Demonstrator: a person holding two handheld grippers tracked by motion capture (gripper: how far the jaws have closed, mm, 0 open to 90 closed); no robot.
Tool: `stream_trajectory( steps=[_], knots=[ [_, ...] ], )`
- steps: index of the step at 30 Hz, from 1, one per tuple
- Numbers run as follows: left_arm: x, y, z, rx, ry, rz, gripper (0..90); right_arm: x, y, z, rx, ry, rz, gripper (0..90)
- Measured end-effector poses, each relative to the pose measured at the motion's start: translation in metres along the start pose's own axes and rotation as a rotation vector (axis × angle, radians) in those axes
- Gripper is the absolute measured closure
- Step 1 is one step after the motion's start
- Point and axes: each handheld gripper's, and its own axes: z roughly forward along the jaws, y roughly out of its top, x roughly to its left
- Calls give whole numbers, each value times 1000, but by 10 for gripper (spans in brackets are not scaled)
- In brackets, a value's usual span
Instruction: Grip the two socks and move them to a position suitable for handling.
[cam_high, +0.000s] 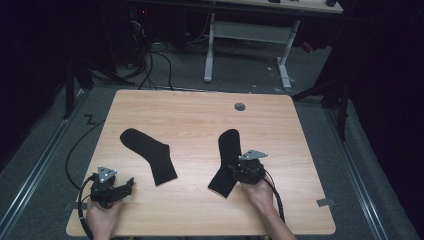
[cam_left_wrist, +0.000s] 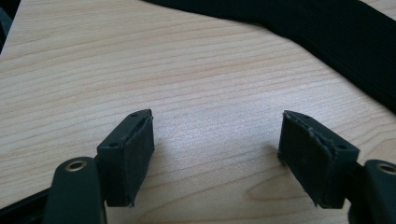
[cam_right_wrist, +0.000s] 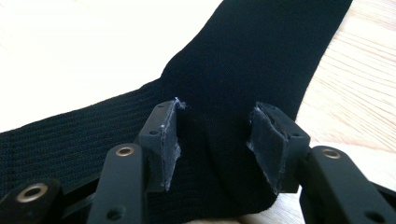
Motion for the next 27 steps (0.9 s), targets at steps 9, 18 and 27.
stream_trajectory(
  steps=[9, 18, 27],
  knots=[
    [0, 0, 0, 0, 0, 0, 272, 17, 12, 10, 11, 87, -84, 507],
    [0, 0, 0, 0, -1, 1, 272, 22, 18, 14, 28, 152, -152, 507],
    [0, 0, 0, 0, -1, 1, 272, 23, 23, 17, 43, 232, -243, 507]
  ],
)
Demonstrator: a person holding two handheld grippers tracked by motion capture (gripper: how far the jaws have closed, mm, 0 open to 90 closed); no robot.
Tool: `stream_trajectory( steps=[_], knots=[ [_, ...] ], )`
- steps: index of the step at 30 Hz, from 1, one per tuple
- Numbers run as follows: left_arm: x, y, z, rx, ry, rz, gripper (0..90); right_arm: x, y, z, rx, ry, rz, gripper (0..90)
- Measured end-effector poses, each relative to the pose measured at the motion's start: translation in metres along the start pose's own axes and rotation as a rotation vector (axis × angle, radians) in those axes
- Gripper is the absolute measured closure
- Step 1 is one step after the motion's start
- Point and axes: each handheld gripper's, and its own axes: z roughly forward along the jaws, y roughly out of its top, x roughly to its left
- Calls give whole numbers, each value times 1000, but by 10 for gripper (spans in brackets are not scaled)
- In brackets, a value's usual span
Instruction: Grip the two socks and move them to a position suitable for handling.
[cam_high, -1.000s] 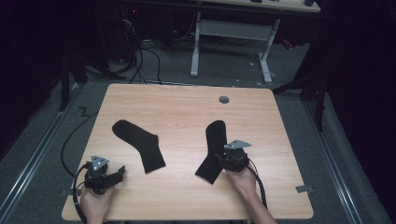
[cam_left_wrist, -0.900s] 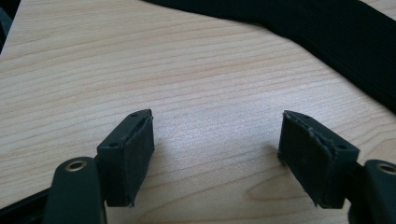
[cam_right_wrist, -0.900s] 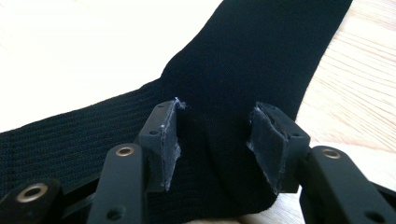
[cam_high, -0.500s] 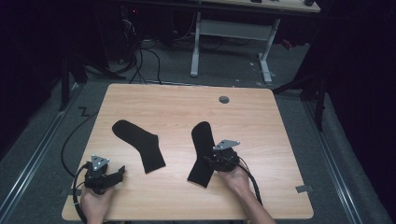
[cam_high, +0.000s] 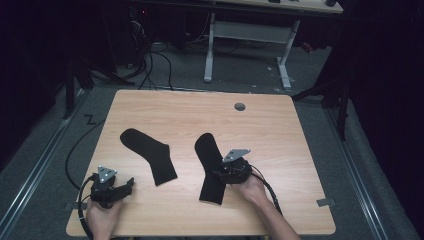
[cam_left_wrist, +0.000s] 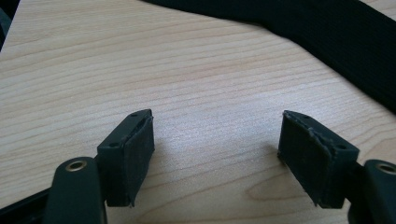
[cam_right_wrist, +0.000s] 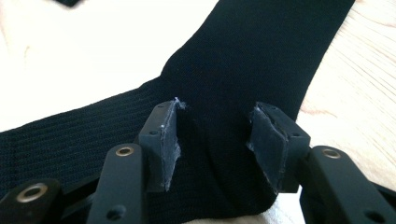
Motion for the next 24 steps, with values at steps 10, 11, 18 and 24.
stream_trajectory(
  steps=[10, 11, 18, 24],
  knots=[
    [0, 0, 0, 0, 1, -1, 272, -4, 2, 0, 8, 37, -19, 461],
    [0, 0, 0, 0, 1, -1, 272, -3, 2, 0, 5, 38, -9, 438],
    [0, 0, 0, 0, 0, -1, 272, 1, 0, -16, -50, -39, 99, 445],
    [0, 0, 0, 0, 1, -1, 272, 1, -7, -12, 31, -95, 180, 467]
  ],
)
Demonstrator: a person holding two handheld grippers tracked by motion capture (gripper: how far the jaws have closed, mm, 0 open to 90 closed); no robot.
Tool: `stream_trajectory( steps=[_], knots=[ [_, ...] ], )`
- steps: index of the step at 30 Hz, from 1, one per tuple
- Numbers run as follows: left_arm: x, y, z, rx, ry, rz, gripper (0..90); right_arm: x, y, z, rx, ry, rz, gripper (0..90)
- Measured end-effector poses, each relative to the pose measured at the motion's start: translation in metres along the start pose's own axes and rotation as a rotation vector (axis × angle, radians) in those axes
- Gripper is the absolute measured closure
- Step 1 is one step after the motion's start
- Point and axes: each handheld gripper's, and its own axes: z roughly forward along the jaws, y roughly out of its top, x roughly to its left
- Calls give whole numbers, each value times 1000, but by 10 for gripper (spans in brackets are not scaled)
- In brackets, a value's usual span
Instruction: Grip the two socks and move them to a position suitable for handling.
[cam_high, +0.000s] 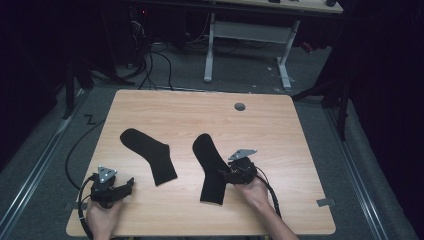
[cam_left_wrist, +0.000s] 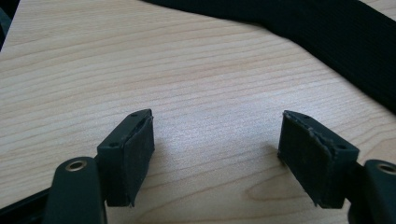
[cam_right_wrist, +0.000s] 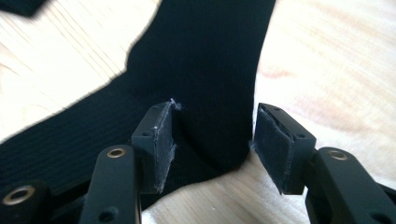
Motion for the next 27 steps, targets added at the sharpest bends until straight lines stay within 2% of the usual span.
stream_trajectory(
  steps=[6, 14, 19, 27],
  knots=[
    [0, 0, 0, 0, 0, 0, 272, 3, 3, 5, -6, -15, -36, 475],
    [0, 0, 0, 0, 1, 0, 272, 4, 10, 11, -3, 20, -80, 484],
    [0, 0, 0, 0, 1, 0, 272, 5, 15, 14, 5, 57, -134, 484],
    [0, 0, 0, 0, 1, 0, 272, 5, 14, 15, -2, 79, -157, 484]
  ],
)
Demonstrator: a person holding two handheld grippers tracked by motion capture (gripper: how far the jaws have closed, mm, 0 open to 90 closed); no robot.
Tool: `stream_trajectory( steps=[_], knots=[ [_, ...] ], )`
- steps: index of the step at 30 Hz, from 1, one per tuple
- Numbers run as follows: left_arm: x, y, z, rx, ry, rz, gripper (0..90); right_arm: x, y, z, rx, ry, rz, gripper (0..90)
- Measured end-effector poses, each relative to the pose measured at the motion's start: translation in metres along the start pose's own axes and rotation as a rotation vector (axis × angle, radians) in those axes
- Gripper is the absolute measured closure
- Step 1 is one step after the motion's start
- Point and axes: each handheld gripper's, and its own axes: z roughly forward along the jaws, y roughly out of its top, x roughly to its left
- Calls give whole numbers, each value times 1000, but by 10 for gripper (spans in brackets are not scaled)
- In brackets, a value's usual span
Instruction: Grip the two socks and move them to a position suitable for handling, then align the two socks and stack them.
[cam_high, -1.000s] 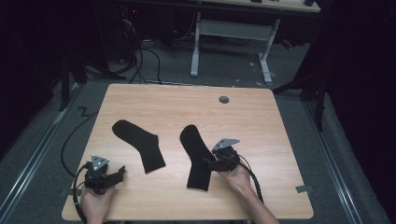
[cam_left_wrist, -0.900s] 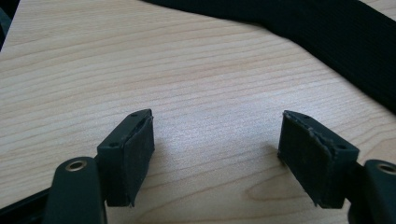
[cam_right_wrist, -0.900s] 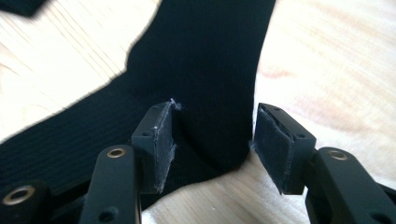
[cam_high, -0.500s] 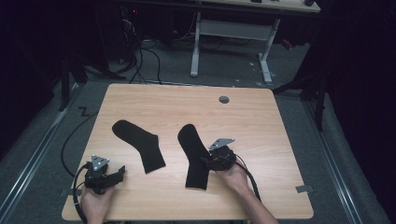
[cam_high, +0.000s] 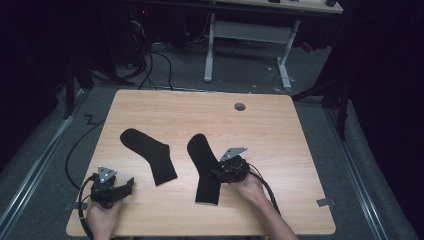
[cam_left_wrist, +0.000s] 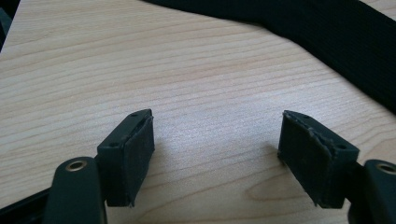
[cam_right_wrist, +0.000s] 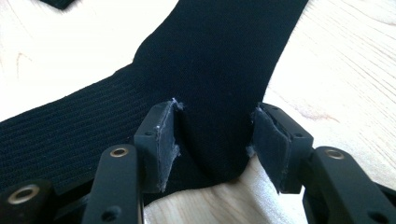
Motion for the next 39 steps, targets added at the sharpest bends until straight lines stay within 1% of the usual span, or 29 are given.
stream_trajectory(
  steps=[5, 7, 11, 13, 15, 17, 19, 20, 21, 22, 25, 26, 28, 29, 32, 35, 38, 39],
  knots=[
    [0, 0, 0, 0, 0, 0, 272, 5, -3, -2, -1, 9, -10, 483],
    [0, 0, 0, 0, 0, 0, 272, 5, -4, -3, -5, 9, -15, 483],
    [0, 0, 0, 0, 0, 0, 272, 4, -4, -3, -4, 4, 0, 474],
    [0, 0, 0, 0, 0, 0, 272, 3, -5, -4, -10, 1, 20, 455],
    [0, 0, 0, 0, 0, 0, 273, 2, -9, -7, -33, -5, 44, 452],
    [0, 0, 0, 0, -1, -1, 273, 0, -15, -14, -86, -20, 77, 468],
    [0, 0, 0, 0, -1, 0, 273, -2, -23, -24, -122, -45, 108, 483],
    [0, 0, 0, 0, -1, 0, 272, -5, -29, -30, -133, -68, 130, 491],
    [0, 0, 0, 0, -1, 0, 272, -6, -33, -33, -133, -83, 143, 495],
    [0, 0, 0, 0, -2, 1, 272, -9, -40, -37, -131, -110, 169, 499],
    [0, 0, 0, 0, -3, 2, 272, -18, -58, -47, -126, -160, 231, 505],
    [0, 0, 0, 0, -3, 2, 272, -21, -66, -52, -126, -192, 250, 507],
    [0, 0, 0, -1, 0, 0, 276, -25, -77, -59, -131, -229, 280, 508],
    [0, 0, 0, -2, 1, -1, 284, -27, -84, -64, -129, -259, 302, 508],
    [1, 1, 1, -2, -2, 1, 286, -32, -100, -74, -125, -326, 338, 502],
    [1, 2, 2, -1, -18, 12, 272, -38, -113, -82, -122, -373, 371, 482],
    [1, 3, 3, -1, -24, 16, 266, -41, -121, -89, -119, -411, 385, 472],
    [1, 3, 3, -2, -25, 15, 265, -43, -123, -91, -117, -413, 389, 466]
  ],
)
